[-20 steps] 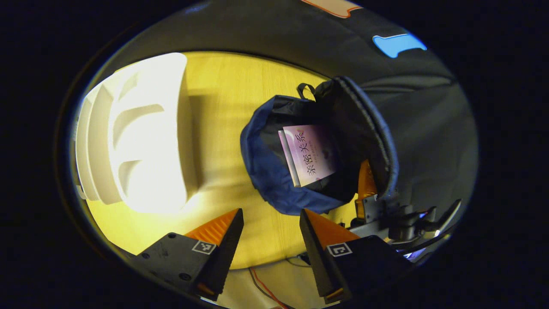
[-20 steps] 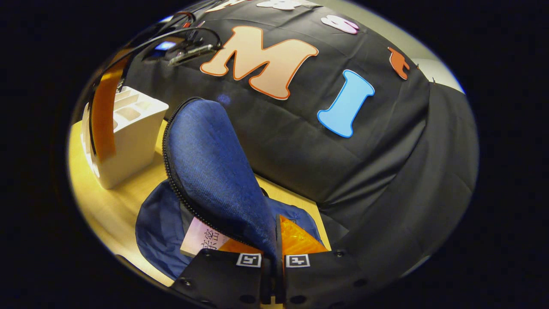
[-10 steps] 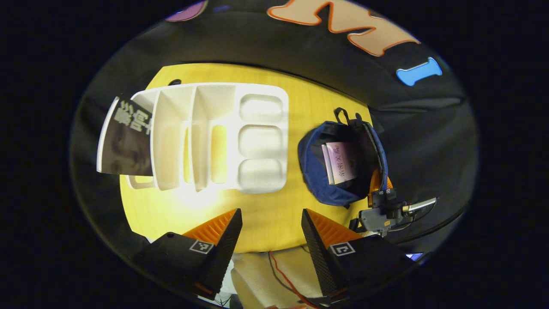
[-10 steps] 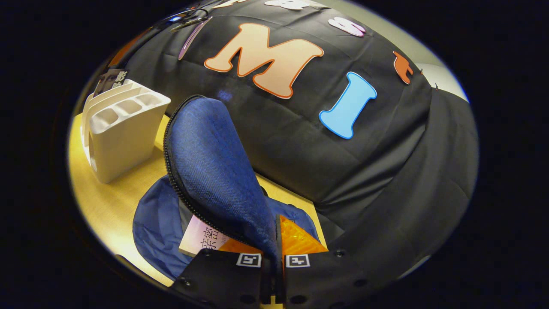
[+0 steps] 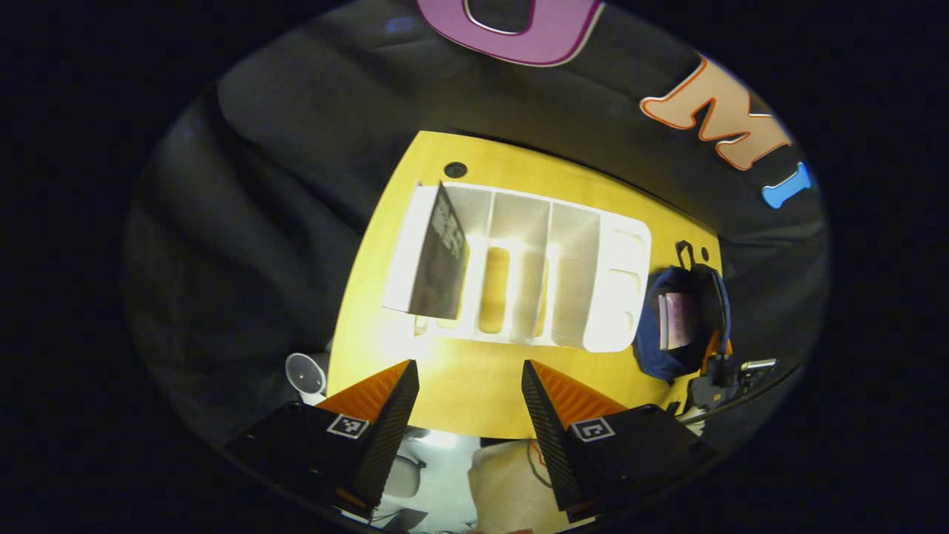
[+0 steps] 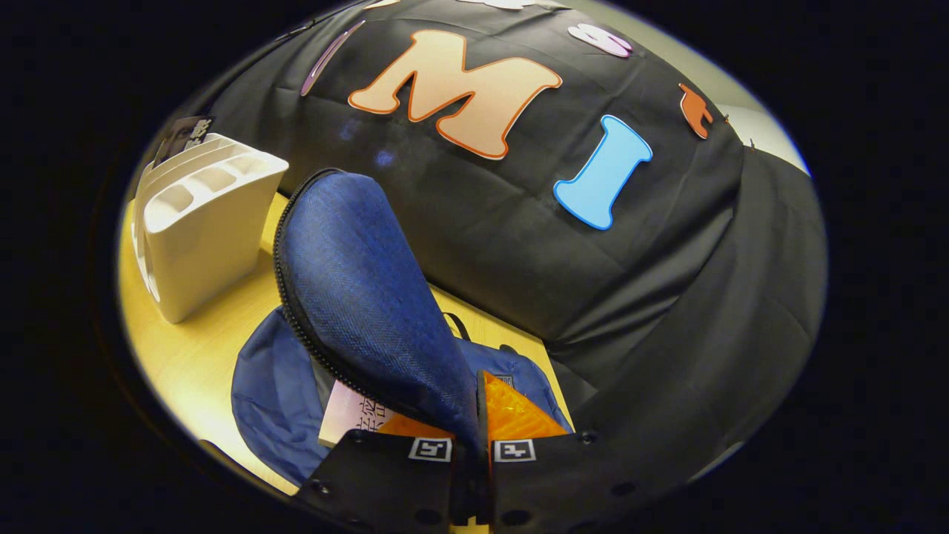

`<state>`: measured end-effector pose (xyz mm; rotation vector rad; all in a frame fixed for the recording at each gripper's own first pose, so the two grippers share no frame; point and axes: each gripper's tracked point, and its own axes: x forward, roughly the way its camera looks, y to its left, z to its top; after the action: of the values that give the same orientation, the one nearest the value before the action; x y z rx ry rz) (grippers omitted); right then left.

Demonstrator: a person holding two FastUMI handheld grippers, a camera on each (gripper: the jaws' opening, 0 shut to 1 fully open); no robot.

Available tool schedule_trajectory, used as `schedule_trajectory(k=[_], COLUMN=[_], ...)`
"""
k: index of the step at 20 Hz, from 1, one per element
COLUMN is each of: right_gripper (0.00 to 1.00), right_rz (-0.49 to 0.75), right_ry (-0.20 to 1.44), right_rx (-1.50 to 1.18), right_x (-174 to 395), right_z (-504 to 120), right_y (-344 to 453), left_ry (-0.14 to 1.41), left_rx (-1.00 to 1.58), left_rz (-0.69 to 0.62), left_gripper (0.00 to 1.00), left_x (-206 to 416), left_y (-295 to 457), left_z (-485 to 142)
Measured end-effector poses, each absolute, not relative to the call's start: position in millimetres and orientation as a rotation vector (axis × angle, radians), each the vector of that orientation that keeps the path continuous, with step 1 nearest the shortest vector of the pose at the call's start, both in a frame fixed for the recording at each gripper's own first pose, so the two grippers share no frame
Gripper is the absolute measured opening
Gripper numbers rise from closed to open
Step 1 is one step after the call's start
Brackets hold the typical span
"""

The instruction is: Open the schoolbag, grab two books from the bookshelf and put them into the schoolbag.

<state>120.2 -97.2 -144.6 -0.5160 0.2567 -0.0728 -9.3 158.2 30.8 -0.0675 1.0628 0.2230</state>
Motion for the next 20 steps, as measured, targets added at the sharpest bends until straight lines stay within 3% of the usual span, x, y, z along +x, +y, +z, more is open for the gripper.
schedule_trajectory(k=[3, 6, 8, 13, 14, 20], right_gripper=[0.08, 0.07, 0.07, 0.05, 0.05, 0.07], right_rz=[-0.080, -0.086, -0.094, -0.117, -0.121, -0.123], right_ry=[0.269, 0.280, 0.289, 0.313, 0.314, 0.323], right_rx=[-0.513, -0.512, -0.519, -0.527, -0.531, -0.552], right_x=[121.0, 120.4, 120.7, 118.7, 118.2, 115.3], right_z=[-148.7, -150.7, -150.5, -151.8, -152.3, -155.2], right_y=[-94.1, -94.1, -94.2, -95.4, -94.9, -91.1], left_ry=[1.021, 1.012, 1.017, 1.061, 1.071, 1.119], left_rx=[0.021, 0.021, 0.000, -0.070, -0.080, -0.121], left_rz=[0.255, 0.229, 0.201, 0.151, 0.147, 0.130], left_gripper=[0.87, 0.81, 0.84, 0.77, 0.80, 0.55], left_x=[7.3, 27.6, 46.1, 88.4, 93.9, 118.4], left_y=[190.0, 206.5, 211.9, 215.4, 215.4, 203.5], left_z=[40.2, 27.6, 10.6, -30.3, -36.0, -59.8])
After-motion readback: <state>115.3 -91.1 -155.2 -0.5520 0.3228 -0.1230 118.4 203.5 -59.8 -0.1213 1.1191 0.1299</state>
